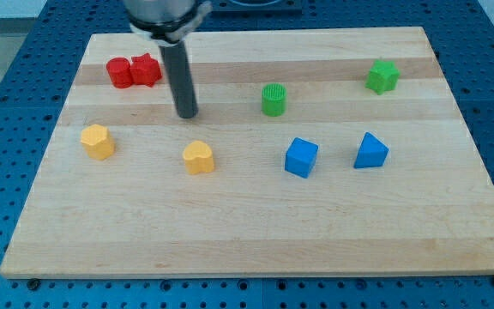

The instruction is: Slide the green circle closer to the green star

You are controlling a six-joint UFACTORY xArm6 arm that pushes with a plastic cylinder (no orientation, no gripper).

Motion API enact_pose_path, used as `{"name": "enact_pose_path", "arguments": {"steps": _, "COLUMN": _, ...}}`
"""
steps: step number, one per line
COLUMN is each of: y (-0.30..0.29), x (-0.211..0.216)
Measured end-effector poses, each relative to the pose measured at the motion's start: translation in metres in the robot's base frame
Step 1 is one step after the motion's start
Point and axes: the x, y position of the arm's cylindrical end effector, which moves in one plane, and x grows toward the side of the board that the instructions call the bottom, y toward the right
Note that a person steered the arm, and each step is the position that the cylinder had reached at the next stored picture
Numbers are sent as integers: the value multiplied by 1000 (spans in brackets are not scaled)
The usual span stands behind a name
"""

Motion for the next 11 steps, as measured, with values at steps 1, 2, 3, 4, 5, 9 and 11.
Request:
{"name": "enact_pose_path", "arguments": {"steps": 1, "y": 63, "x": -22}}
{"name": "enact_pose_path", "arguments": {"steps": 2, "y": 104, "x": -29}}
{"name": "enact_pose_path", "arguments": {"steps": 3, "y": 104, "x": -2}}
{"name": "enact_pose_path", "arguments": {"steps": 4, "y": 121, "x": 17}}
{"name": "enact_pose_path", "arguments": {"steps": 5, "y": 170, "x": 6}}
{"name": "enact_pose_path", "arguments": {"steps": 9, "y": 218, "x": 13}}
{"name": "enact_pose_path", "arguments": {"steps": 11, "y": 227, "x": 10}}
